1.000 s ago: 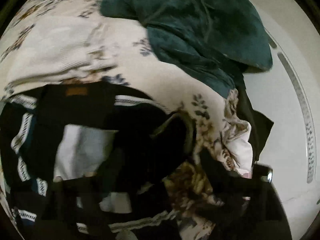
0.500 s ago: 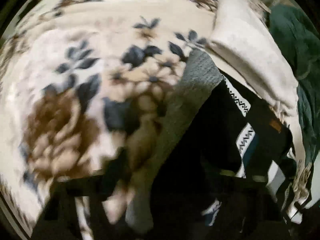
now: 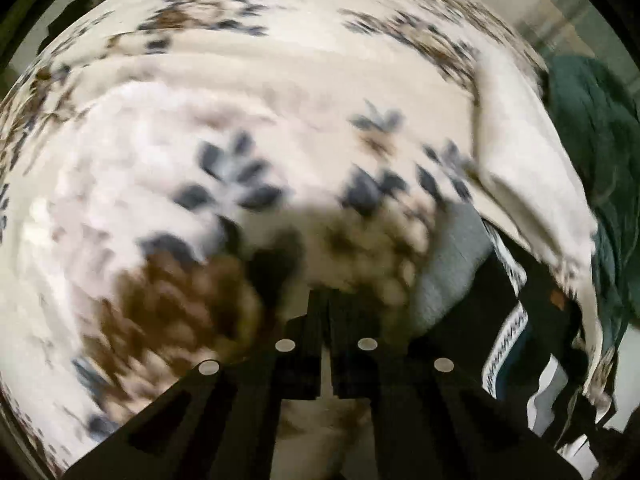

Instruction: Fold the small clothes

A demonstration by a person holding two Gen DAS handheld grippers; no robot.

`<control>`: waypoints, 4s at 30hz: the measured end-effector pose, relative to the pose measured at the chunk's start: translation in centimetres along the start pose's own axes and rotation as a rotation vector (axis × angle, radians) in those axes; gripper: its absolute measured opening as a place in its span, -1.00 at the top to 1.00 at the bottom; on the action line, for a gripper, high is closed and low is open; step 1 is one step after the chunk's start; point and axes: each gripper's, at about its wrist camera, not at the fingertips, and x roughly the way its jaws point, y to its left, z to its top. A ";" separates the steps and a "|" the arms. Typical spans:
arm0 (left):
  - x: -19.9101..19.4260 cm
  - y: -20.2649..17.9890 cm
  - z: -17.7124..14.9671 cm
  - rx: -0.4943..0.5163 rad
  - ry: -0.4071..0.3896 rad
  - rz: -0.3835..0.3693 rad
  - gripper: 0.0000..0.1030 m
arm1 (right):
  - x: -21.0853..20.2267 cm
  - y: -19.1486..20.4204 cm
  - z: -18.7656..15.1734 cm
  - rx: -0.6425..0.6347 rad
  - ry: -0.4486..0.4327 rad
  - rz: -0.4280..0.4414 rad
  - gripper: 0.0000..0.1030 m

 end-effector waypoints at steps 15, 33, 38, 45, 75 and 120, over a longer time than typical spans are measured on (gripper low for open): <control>1.0 -7.4 -4.9 0.365 0.031 0.006 0.92 | -1.6 6.1 -0.2 -0.147 -0.052 -0.066 0.89; 0.0 1.9 -1.6 0.081 0.044 -0.026 0.93 | 2.0 2.5 2.6 -0.120 0.069 -0.114 0.64; -0.5 -1.9 -3.1 0.151 0.057 -0.114 -0.29 | 0.8 0.5 2.0 -0.019 0.011 -0.058 -0.06; 1.8 -7.7 -4.4 0.314 0.062 -0.049 -0.30 | -0.6 1.6 1.0 -0.040 -0.041 0.059 -0.06; -9.0 -18.7 -30.6 0.511 0.226 -0.042 -0.80 | -11.5 -9.1 -10.5 -0.183 0.204 -0.040 -0.72; -16.6 -10.4 -41.7 0.064 0.052 -0.112 0.93 | -1.4 10.9 10.6 -0.385 0.206 0.193 0.90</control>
